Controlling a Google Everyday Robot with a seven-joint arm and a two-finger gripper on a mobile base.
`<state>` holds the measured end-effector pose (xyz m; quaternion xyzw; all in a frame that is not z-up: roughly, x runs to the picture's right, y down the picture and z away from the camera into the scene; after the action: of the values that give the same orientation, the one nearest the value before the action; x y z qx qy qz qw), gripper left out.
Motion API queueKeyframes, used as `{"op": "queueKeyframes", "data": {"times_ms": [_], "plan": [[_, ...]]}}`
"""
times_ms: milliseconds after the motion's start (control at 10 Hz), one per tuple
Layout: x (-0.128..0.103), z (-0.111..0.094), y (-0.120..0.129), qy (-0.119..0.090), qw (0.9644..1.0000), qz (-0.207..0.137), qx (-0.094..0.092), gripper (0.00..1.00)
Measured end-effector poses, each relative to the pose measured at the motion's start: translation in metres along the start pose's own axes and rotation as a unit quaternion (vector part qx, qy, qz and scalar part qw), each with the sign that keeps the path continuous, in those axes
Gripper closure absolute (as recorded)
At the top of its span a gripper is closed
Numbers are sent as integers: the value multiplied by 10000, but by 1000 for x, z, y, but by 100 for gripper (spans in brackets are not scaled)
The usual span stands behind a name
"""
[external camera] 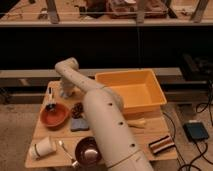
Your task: Wipe table surface with towel
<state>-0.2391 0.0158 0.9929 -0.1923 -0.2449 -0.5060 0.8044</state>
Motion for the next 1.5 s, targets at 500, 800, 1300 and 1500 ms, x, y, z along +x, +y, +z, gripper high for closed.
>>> {"op": "queueKeyframes", "data": {"times_ms": [500, 800, 1300, 1500], "plan": [[-17, -34, 100, 13, 9970, 764, -159, 100], [7, -48, 124, 237, 9928, 1164, -147, 100], [52, -47, 60, 458, 9949, 899, 6, 100], [28, -31, -10, 305, 9986, 411, 155, 100]]}}
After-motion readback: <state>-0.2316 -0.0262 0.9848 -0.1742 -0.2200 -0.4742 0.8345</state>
